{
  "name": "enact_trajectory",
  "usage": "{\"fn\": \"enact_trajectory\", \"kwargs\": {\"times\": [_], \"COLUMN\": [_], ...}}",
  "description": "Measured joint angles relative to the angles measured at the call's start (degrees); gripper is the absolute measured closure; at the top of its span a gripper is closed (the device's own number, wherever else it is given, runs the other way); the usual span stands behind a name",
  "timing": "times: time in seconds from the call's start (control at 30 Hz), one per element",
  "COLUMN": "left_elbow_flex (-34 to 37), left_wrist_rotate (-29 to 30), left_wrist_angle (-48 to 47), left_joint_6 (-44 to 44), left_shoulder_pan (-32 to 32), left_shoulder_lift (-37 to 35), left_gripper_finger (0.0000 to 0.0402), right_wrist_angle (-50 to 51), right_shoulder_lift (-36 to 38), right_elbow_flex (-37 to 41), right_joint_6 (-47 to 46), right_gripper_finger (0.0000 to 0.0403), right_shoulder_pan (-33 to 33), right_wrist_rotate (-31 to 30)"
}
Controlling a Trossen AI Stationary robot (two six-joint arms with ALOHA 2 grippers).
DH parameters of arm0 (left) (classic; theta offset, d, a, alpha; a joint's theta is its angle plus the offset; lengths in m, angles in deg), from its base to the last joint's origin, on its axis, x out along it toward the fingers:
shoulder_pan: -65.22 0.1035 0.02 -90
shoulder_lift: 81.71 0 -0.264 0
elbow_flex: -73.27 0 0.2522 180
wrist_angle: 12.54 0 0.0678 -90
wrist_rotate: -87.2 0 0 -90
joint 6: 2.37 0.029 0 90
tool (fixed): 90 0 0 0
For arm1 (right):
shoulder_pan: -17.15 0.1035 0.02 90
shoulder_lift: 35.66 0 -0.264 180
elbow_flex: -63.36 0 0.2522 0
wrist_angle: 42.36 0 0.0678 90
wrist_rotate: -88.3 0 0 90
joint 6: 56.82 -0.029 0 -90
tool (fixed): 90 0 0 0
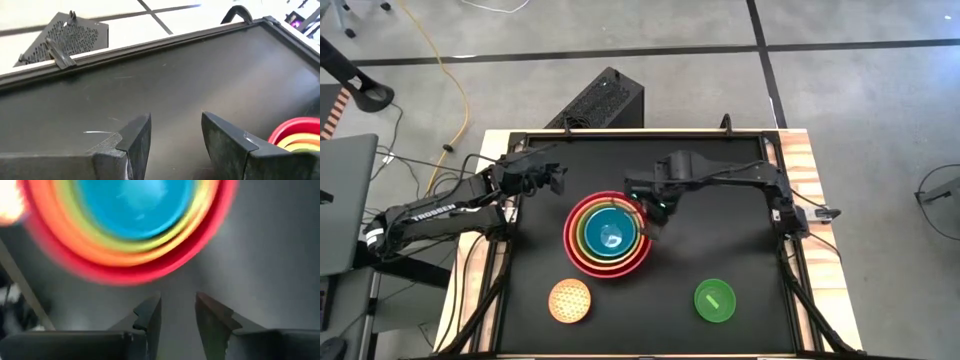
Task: Nest bowls inside each other
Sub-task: Stack the orange patterned bowl on top of the light blue bowl
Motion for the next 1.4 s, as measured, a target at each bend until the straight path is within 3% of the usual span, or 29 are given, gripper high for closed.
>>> {"fn": "enact_trajectory", "kwargs": {"times": [0.2, 0.33, 0.5, 0.67, 1.0, 1.13, 1.4], "left_elbow_flex": [0.0, 0.0, 0.0, 0.0, 0.0, 0.0, 0.04], "left_wrist_rotate": [0.71, 4.5, 7.61, 6.71, 2.18, -6.3, -44.53], "left_wrist_angle": [-0.05, -0.4, -0.45, -0.44, -0.47, -0.57, 4.66], "left_joint_6": [-5.49, -7.4, -13.13, -17.58, -12.97, -8.69, -3.22], "left_shoulder_pan": [0.0, 0.0, -0.01, 0.0, -0.01, -0.01, -1.74], "left_shoulder_lift": [0.01, 0.0, 0.0, 0.01, 0.0, -0.15, -3.14], "left_gripper_finger": [0.0236, 0.0236, 0.0236, 0.0236, 0.0236, 0.0236, 0.0236], "right_wrist_angle": [-0.39, -0.5, -11.56, -27.73, -37.01, -39.97, -48.0], "right_shoulder_lift": [6.35, 12.92, 22.57, 29.33, 28.25, 25.84, 19.95], "right_elbow_flex": [5.79, 14.29, 30.59, 42.79, 46.56, 46.62, 46.6], "right_joint_6": [5.78, 3.59, 1.28, 0.84, -12.96, -18.39, -32.12], "right_gripper_finger": [0.0282, 0.0282, 0.028, 0.028, 0.028, 0.028, 0.028], "right_shoulder_pan": [6.78, 10.08, 13.57, 14.58, 14.56, 14.38, 13.71], "right_wrist_rotate": [1.35, -2.58, -2.22, 0.18, 0.58, 0.58, 0.58]}}
